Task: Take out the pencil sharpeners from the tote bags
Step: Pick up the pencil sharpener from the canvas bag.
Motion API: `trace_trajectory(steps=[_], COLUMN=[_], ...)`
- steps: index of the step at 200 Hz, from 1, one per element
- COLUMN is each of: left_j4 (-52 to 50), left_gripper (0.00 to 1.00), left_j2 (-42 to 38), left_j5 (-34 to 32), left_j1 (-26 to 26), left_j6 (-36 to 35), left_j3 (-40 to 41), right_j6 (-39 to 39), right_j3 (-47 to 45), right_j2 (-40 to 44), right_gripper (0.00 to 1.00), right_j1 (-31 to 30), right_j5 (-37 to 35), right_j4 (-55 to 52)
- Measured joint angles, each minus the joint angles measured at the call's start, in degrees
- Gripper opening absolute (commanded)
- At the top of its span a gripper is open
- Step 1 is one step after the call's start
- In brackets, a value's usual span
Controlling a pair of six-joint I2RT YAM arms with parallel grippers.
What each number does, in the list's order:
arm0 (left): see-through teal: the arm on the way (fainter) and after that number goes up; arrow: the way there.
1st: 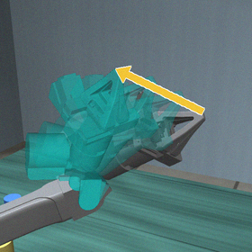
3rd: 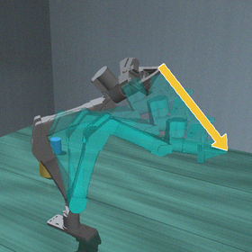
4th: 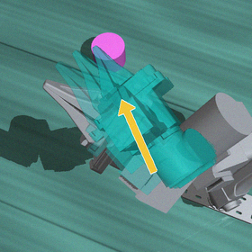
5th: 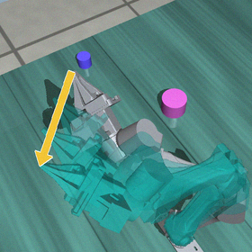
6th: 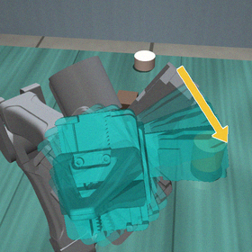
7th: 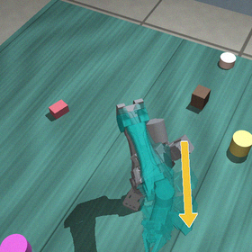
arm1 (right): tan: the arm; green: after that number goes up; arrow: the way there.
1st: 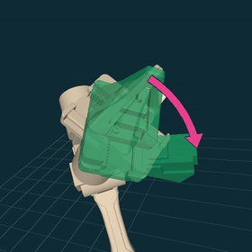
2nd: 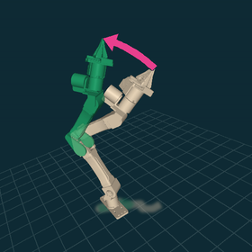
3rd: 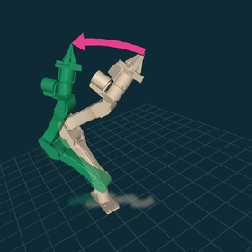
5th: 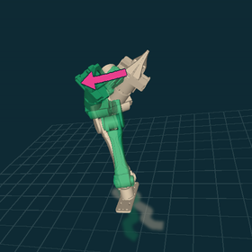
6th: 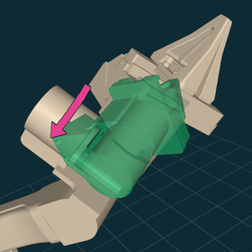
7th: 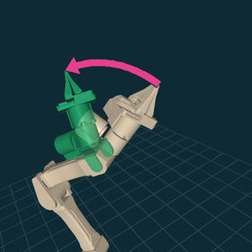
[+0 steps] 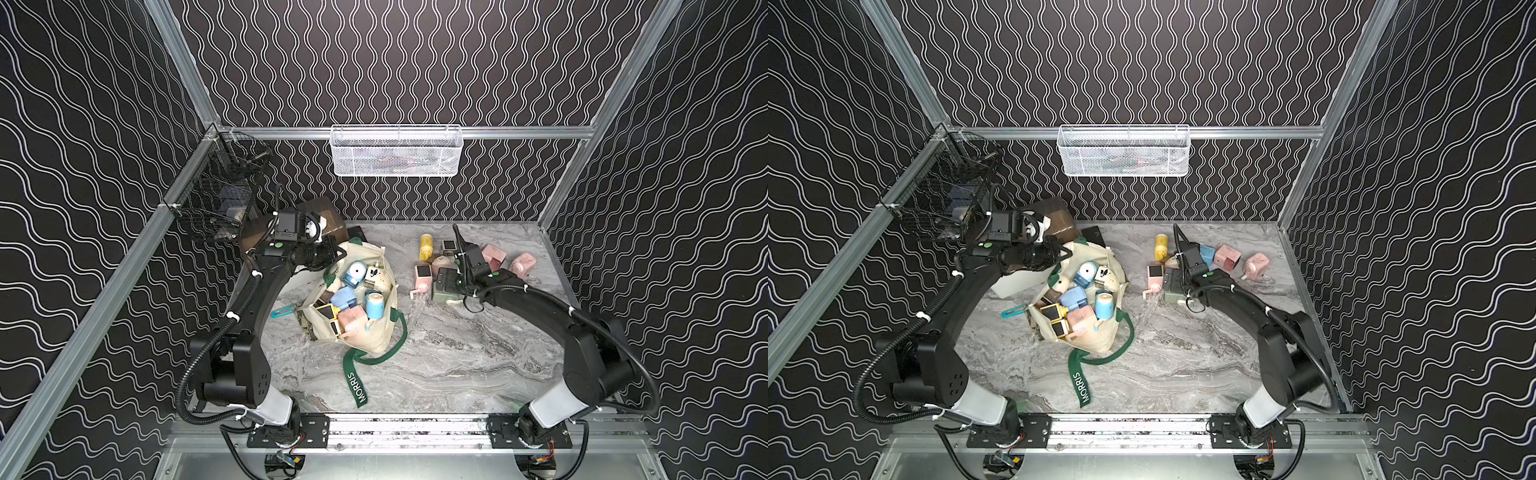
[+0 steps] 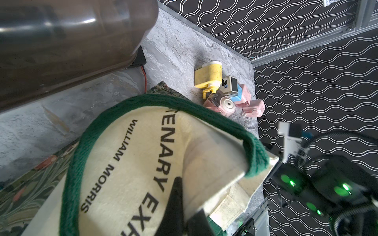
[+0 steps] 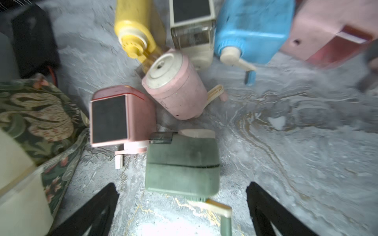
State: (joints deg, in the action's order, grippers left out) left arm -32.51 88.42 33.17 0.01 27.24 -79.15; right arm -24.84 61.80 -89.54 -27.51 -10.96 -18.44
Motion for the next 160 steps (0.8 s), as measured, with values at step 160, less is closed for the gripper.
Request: trace_trajectory(steps=[160], left_j4=[-0.13], left_gripper=[0.00], left_j2=[1.01], left_j5=[-1.01], left_j1=[0.00], left_j6=[-0.22], left_j3=[-0.79], right_j6=[9.27], right_j3=[-6.99], right_j2=[18.49], right_gripper=[0.76], right_j1=[-19.06], right_j5=[6.01], right_j4=[12.70])
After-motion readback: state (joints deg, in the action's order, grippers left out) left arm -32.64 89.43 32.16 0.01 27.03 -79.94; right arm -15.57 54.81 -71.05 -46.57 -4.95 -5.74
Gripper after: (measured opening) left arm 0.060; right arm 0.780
